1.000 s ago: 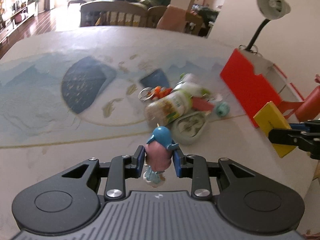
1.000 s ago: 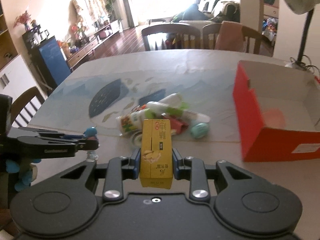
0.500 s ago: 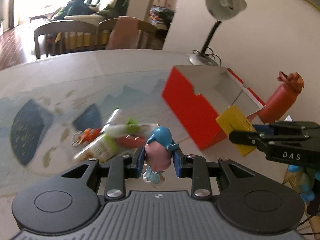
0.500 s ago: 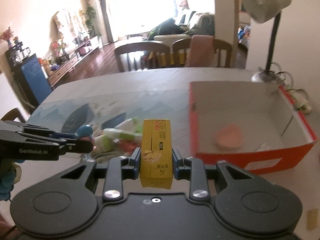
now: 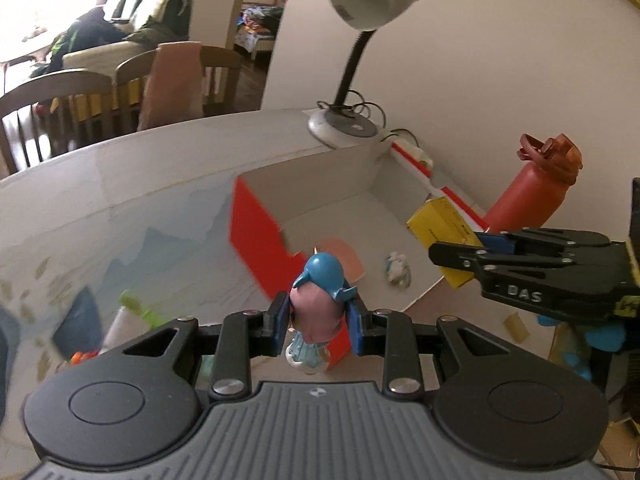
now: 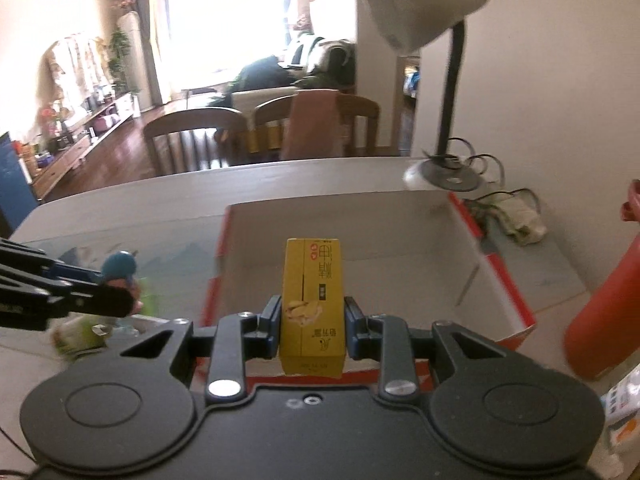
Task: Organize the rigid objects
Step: 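Carry the doll with the left gripper while the right gripper carries the yellow box toward the shoebox, then lower the doll into the shoebox and open the left gripper while the right releases the yellow box inside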
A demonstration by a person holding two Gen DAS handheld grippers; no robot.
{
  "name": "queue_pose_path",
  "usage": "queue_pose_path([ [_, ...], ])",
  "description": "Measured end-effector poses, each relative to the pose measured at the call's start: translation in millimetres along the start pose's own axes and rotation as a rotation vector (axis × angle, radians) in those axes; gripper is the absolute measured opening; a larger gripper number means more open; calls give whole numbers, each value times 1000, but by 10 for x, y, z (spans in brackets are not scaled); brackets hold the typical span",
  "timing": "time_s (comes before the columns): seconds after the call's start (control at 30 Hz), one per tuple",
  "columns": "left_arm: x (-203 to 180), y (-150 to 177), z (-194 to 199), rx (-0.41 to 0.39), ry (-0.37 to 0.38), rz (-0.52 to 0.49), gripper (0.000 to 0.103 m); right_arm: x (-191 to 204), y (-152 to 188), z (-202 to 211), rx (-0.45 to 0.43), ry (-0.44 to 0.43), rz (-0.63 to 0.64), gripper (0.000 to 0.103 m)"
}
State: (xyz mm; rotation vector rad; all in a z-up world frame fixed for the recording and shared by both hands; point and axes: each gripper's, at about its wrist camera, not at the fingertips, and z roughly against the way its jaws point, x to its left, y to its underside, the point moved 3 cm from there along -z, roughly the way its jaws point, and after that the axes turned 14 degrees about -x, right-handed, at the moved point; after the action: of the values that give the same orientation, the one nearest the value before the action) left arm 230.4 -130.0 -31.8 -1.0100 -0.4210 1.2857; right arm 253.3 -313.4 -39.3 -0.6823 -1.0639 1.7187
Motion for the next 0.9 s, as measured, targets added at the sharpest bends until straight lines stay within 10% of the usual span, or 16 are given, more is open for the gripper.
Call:
queue_pose_path([
  [0.9, -372, -228, -1853, 188, -189, -235, 29, -602, 352, -939, 178, 54, 21, 29],
])
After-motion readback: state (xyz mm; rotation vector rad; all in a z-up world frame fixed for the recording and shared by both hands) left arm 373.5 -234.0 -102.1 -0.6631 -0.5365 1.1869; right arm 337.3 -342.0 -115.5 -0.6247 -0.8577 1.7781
